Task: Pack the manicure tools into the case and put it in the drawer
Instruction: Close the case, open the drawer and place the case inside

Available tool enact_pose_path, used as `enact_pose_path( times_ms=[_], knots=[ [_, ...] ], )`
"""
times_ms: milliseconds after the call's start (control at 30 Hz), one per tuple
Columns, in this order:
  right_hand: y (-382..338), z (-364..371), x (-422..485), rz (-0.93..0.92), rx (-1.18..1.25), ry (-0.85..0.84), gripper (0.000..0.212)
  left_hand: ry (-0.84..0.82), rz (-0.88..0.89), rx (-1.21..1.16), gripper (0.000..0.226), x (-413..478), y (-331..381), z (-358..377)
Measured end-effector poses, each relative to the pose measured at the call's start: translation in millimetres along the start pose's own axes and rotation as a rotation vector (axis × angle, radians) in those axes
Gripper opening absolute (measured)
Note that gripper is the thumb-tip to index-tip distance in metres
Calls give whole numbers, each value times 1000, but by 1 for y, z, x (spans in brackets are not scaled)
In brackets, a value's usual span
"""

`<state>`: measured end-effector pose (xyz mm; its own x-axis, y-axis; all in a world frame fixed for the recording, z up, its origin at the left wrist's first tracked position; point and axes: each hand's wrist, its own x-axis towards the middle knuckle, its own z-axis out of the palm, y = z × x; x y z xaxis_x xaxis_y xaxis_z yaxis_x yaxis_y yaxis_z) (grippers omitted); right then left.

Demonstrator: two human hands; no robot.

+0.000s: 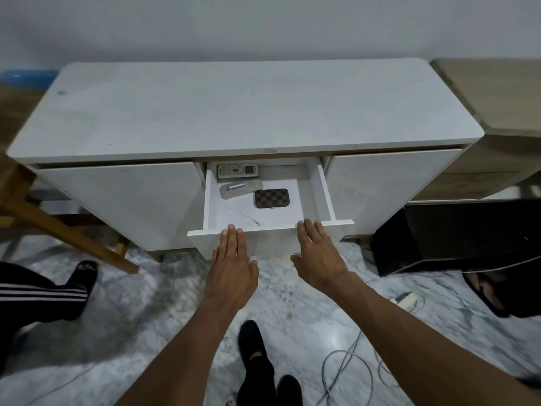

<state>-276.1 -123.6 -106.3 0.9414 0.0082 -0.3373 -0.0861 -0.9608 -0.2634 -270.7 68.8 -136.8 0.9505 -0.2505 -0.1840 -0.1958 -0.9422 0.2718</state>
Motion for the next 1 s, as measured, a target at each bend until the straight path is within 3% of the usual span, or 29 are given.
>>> enact_pose_path(
  times_ms=[733, 1000],
  knots=[
    [-1, -59, 161, 18, -10, 88, 81, 20, 64, -27, 74, 177, -23, -44],
    [-1, -64, 179, -1, -8, 157, 87, 43, 68, -27, 77, 195, -29, -39]
  ],
)
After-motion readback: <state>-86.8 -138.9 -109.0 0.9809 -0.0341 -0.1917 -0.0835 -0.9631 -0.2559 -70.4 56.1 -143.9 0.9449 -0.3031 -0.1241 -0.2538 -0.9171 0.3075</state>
